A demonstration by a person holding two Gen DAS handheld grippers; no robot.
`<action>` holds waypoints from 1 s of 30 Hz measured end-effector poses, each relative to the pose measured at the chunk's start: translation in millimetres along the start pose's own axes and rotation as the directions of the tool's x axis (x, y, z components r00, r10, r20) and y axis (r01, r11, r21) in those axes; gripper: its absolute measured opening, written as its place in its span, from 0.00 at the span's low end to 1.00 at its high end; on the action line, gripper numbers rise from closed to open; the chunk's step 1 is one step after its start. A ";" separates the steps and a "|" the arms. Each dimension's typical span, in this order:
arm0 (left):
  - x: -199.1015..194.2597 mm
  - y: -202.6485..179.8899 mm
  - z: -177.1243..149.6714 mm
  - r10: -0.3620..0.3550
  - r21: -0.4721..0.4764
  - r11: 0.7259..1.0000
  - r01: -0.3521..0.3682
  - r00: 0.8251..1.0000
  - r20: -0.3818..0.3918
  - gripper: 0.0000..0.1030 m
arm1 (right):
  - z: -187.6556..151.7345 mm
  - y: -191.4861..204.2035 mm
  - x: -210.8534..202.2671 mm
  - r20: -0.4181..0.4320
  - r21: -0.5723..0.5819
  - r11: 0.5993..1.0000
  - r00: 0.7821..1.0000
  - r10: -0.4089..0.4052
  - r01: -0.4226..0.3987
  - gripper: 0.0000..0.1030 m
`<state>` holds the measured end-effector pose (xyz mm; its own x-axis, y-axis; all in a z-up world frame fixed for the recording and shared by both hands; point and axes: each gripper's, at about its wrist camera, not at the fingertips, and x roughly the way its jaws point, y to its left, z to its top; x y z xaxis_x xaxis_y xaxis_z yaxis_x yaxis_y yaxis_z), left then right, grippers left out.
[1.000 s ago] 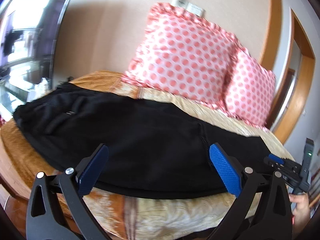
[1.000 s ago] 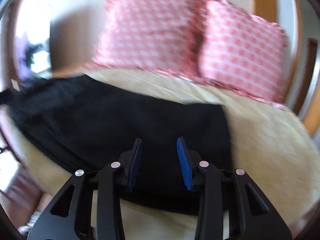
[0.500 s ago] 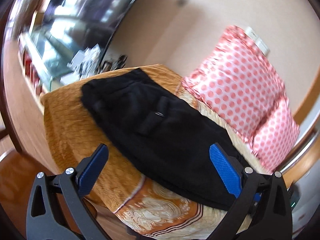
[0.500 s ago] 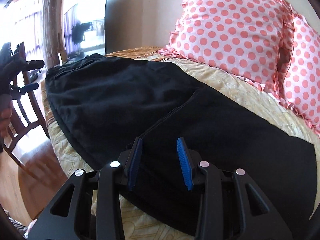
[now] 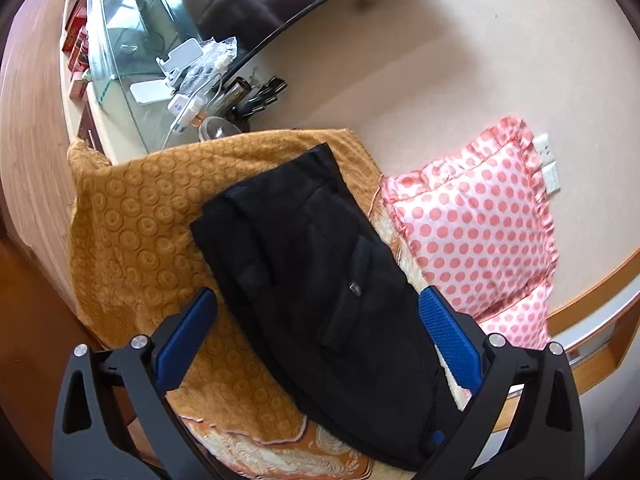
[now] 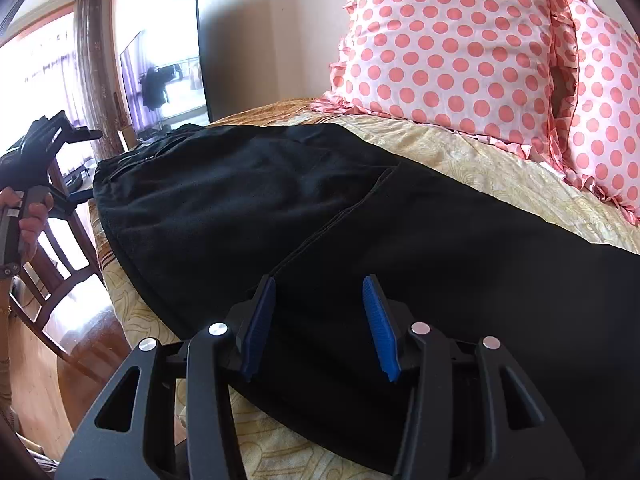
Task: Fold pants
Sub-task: 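Grasp the trouser waistband end with the left gripper, then lift the waistband end with the left gripper and fold it toward the leg hems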
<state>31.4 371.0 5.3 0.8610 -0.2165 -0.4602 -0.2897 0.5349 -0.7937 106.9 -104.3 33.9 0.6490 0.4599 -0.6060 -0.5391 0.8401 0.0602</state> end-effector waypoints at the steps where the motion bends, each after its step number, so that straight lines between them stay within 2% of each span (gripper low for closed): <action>1: 0.9 0.8 2.3 0.001 -0.005 1.000 -0.001 1.000 0.002 0.98 | -0.2 -0.2 0.0 0.001 0.000 1.000 1.000 0.001 -0.001 0.46; 4: 4.6 3.6 8.9 -0.009 -0.012 1.000 0.009 1.000 0.008 0.98 | -0.1 -1.1 0.1 0.005 0.004 1.000 1.000 0.003 -0.003 0.46; 8: 7.3 8.8 13.7 -0.057 -0.026 0.998 0.057 0.998 0.019 0.98 | -1.0 -2.1 0.3 0.011 0.012 1.000 1.000 0.008 -0.008 0.47; 10: 8.2 7.4 14.0 -0.052 -0.019 0.998 0.053 0.998 0.018 0.98 | -0.8 -2.1 0.4 0.011 0.013 1.000 1.000 0.009 -0.009 0.47; 12: 10.3 5.2 13.2 -0.052 0.000 0.999 0.052 0.999 0.002 0.97 | -0.8 -2.2 0.2 0.012 0.012 1.000 1.000 0.009 -0.009 0.47; 14: 12.0 3.3 9.2 -0.088 -0.008 0.996 0.088 0.996 -0.024 0.97 | -0.8 -2.0 0.2 0.012 0.013 1.000 1.000 0.009 -0.009 0.47; 15: 13.4 3.5 7.5 -0.115 -0.012 0.993 0.115 0.993 -0.038 0.93 | -0.7 -2.1 0.3 0.012 0.013 1.000 1.000 0.009 -0.009 0.47; 16: 16.3 5.3 5.8 -0.143 -0.025 0.990 0.142 0.988 -0.057 0.83 | -0.8 -2.1 0.3 0.011 0.013 1.000 1.000 0.009 -0.009 0.47; 18: 17.6 8.9 4.6 -0.127 -0.040 0.991 0.125 0.991 -0.049 0.74 | -0.9 -2.2 0.3 0.012 0.013 1.000 1.000 0.009 -0.009 0.47; 20: 17.3 11.8 4.3 -0.115 -0.055 0.992 0.113 0.992 -0.041 0.71 | -1.0 -2.2 -0.1 0.012 0.012 1.000 1.000 0.010 -0.010 0.47; 23: 17.4 13.7 3.4 -0.068 -0.068 0.996 0.065 0.997 -0.033 0.56 | -1.9 -3.4 -2.7 0.025 0.016 1.000 1.000 0.010 -0.010 0.48; 25: 18.7 14.2 3.0 -0.015 -0.074 0.997 0.012 0.999 -0.028 0.37 | -3.6 -5.5 -8.6 0.044 0.023 1.000 0.999 0.013 -0.014 0.59; 26: 19.5 14.2 2.8 0.012 -0.072 0.997 -0.014 1.000 -0.027 0.32 | -5.2 -6.8 -13.0 0.055 0.025 0.999 0.998 0.024 -0.025 0.60; 27: 19.2 15.3 2.5 0.031 -0.068 0.997 -0.033 0.999 -0.026 0.23 | -7.3 -7.9 -17.8 0.067 0.021 0.999 0.997 0.030 -0.031 0.60; 30: 19.7 15.7 2.1 0.073 -0.054 0.996 -0.074 0.997 -0.020 0.14 | -13.5 -12.2 -32.5 0.102 0.011 0.999 0.994 0.033 -0.035 0.60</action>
<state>44.7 376.8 -15.4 0.8289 -0.1929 -0.5251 -0.3750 0.5049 -0.7774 85.1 -133.5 42.2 0.6819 0.5146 -0.5198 -0.5554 0.8267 0.0897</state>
